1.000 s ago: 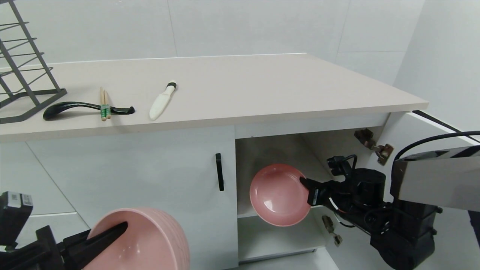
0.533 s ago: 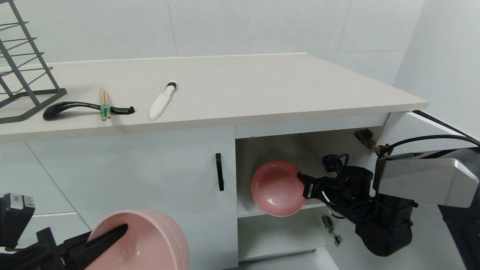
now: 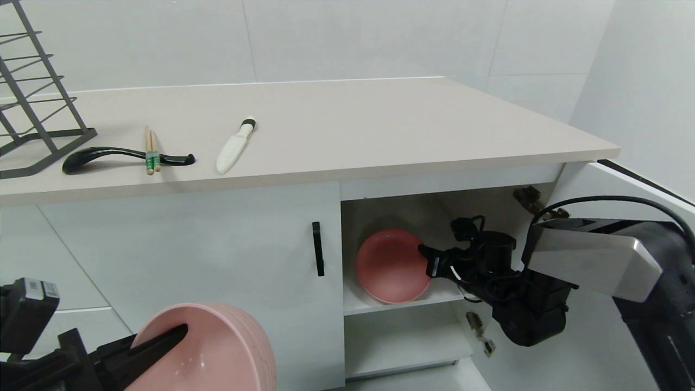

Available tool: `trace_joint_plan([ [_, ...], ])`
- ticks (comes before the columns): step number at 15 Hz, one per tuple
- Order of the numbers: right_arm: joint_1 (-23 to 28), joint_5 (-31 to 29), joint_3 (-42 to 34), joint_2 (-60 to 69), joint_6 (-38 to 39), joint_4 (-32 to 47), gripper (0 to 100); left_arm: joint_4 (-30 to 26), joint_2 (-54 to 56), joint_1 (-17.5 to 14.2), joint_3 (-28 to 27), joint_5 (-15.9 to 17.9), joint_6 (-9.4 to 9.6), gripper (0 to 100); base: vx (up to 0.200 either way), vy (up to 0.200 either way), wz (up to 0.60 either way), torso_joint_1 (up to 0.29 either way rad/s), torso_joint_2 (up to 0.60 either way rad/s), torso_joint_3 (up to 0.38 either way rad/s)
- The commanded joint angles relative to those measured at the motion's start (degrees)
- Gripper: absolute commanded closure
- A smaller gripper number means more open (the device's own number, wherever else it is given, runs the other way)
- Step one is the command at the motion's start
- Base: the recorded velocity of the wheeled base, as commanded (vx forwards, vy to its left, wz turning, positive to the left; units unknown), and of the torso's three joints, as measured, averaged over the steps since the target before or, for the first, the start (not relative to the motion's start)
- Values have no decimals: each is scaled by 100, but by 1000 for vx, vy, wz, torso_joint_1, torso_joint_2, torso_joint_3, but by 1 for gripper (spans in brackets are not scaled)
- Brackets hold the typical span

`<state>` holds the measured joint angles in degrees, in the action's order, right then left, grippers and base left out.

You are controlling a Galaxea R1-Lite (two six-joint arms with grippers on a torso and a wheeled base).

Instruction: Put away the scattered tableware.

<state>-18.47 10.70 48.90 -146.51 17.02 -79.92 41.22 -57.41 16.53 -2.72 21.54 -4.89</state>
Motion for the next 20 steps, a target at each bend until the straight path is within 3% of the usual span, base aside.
trace_joint_plan([
  [1,10,2,454,-133,249,231,100,0,-16,-1,-1,-1,-3,100,0,0,0,0,0,0],
  [12,63,-68,1219,-634,311,724,100,9,-60,8,17,-1,-3,100,0,0,0,0,0,0],
  [13,71,-68,1271,-677,311,732,0,9,-60,8,17,-1,-3,100,0,0,0,0,0,0],
  [20,115,-191,1324,-695,302,601,0,9,-60,8,8,-10,-12,100,0,0,0,0,0,0],
])
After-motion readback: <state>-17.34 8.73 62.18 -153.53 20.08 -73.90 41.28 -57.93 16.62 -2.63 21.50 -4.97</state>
